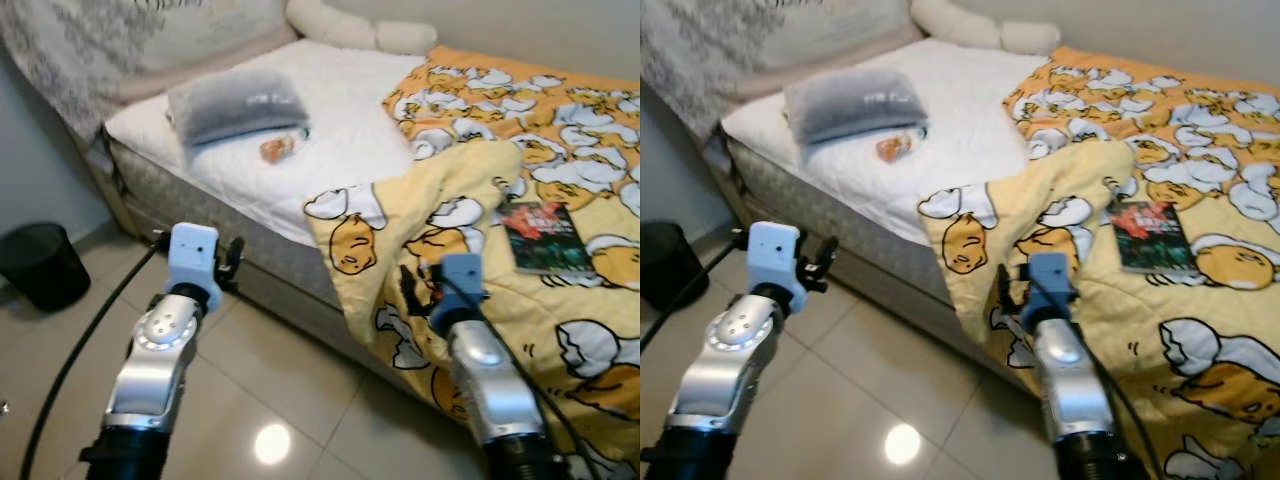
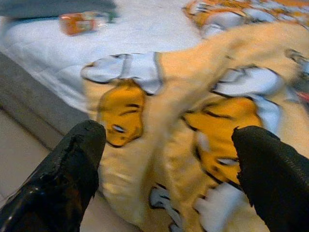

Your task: Clean up the room

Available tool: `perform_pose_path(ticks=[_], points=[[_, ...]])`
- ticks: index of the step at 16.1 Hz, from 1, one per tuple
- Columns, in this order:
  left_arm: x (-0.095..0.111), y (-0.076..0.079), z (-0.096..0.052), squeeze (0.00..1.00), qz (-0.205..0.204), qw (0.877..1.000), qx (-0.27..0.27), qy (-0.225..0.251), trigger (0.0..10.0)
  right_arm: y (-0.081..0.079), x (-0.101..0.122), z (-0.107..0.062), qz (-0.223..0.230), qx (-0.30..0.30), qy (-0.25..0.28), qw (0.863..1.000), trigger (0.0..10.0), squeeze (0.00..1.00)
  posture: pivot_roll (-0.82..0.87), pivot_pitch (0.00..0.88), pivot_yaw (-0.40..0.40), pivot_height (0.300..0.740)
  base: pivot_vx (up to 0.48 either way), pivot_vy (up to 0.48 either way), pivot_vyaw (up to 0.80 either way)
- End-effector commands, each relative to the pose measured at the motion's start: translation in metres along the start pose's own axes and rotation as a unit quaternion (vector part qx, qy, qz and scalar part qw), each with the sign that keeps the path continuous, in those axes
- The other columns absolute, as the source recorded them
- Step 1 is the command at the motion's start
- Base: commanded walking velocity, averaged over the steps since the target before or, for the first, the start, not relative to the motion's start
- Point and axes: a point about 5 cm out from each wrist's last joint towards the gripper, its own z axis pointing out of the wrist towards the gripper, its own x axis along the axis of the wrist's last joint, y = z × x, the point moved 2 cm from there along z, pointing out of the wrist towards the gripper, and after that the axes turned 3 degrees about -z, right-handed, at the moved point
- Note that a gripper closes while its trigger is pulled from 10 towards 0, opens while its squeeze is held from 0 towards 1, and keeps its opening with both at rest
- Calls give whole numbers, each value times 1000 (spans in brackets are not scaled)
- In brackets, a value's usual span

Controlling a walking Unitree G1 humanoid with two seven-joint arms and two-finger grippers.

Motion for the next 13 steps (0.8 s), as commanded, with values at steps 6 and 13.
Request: perform_pose_path(ticks=[6, 13], points=[[3, 3, 4, 0, -6, 1000, -1, 2, 10000, 1, 8, 2, 41, 25, 10, 999, 10000, 0, -49, 0, 25, 740, 264, 0, 0], [8, 4, 7, 0, 2, 1000, -6, 8, 10000, 7, 15, 6, 59, 6, 20, 998, 10000, 0, -45, 0, 29, 740, 276, 0, 198]])
